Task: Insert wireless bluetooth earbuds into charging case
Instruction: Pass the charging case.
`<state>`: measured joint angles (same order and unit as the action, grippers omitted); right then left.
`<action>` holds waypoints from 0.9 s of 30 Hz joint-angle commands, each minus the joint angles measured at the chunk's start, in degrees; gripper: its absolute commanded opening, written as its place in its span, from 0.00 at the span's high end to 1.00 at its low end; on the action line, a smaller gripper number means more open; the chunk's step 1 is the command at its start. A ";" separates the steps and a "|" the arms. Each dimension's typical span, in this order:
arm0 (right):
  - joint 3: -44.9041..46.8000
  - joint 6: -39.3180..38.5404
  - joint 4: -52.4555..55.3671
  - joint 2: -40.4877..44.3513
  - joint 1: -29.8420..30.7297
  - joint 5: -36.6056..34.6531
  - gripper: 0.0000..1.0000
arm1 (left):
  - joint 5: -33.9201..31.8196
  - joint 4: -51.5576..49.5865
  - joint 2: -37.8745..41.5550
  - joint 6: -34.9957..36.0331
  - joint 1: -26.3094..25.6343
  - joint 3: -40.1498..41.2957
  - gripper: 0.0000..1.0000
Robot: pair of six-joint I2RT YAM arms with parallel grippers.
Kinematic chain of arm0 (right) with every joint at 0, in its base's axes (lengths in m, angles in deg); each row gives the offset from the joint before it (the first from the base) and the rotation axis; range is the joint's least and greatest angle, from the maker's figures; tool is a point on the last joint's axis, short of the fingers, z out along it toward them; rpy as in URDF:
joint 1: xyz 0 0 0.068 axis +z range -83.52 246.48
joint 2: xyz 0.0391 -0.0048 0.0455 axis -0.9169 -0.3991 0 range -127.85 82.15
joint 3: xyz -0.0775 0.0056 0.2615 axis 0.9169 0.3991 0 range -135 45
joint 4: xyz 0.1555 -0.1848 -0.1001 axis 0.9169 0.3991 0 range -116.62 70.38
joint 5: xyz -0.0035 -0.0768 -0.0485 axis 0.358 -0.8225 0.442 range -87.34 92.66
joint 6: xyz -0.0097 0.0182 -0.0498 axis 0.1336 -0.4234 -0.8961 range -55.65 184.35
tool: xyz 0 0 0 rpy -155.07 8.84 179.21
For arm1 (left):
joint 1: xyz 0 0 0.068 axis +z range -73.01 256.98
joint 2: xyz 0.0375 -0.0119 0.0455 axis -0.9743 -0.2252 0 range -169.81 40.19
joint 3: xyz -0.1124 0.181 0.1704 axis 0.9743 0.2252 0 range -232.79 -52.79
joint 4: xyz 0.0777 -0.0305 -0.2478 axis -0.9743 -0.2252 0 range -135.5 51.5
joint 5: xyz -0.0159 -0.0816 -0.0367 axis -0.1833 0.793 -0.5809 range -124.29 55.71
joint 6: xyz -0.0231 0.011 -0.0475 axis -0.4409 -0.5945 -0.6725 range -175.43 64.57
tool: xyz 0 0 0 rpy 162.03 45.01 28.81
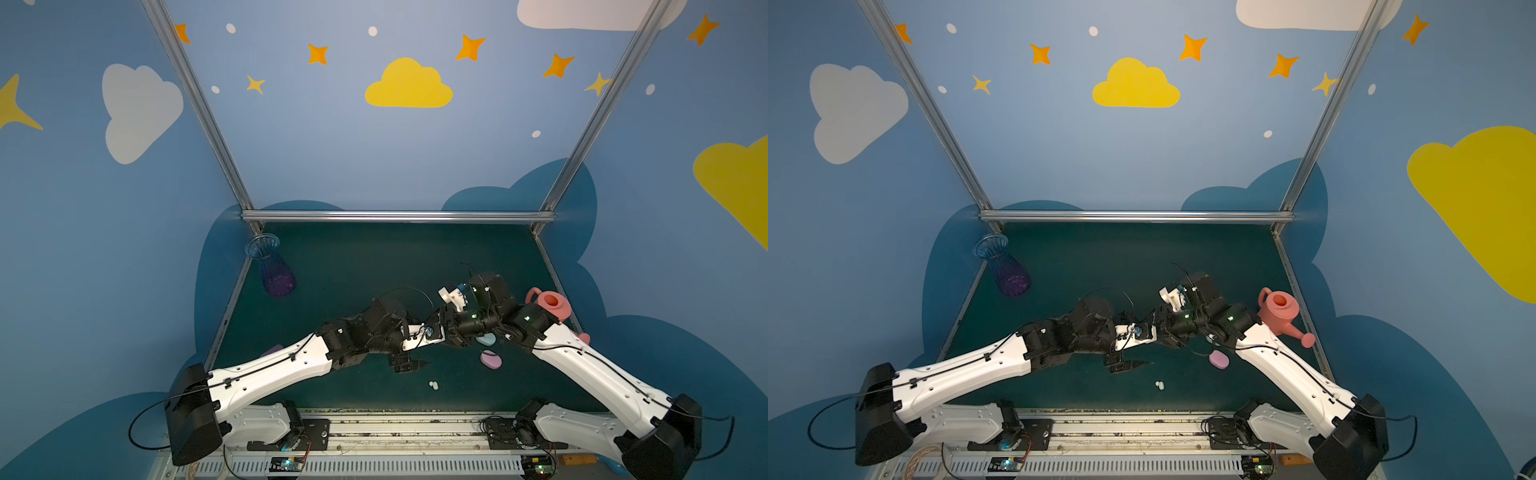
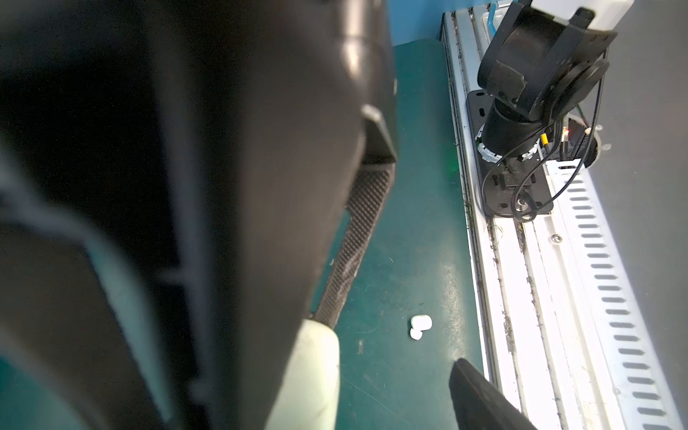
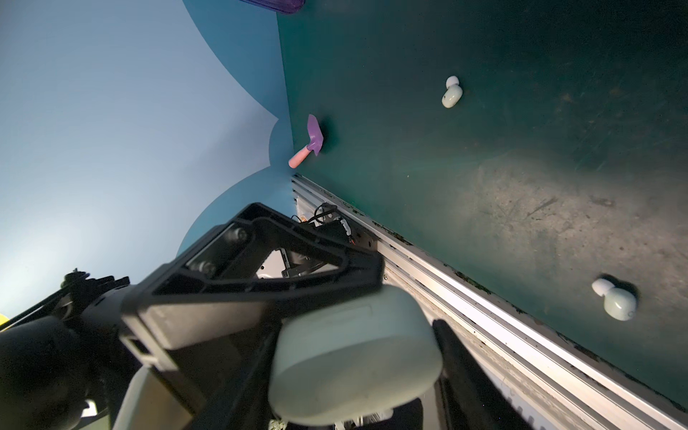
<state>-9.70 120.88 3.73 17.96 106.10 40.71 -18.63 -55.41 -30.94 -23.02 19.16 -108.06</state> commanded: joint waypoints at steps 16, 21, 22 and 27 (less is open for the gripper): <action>-3.84 -3.00 1.75 -0.50 0.55 2.28 0.56 | 3.30 -1.30 1.26 0.52 -0.37 -0.37 0.43; -4.60 -3.36 2.34 -0.85 0.64 2.40 0.56 | 3.85 -1.90 1.05 0.56 -0.36 -0.55 0.48; -4.65 -3.44 2.48 -0.91 0.68 2.47 0.56 | 3.85 -1.99 0.99 0.64 -0.36 -0.61 0.49; -5.33 -3.63 2.52 -1.47 0.90 2.71 0.57 | 3.87 -1.92 0.74 0.35 -0.36 -0.96 0.52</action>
<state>-12.15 118.37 8.91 16.83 106.86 43.64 -18.28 -55.39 -30.18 -23.02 19.40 -108.08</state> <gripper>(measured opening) 0.575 0.479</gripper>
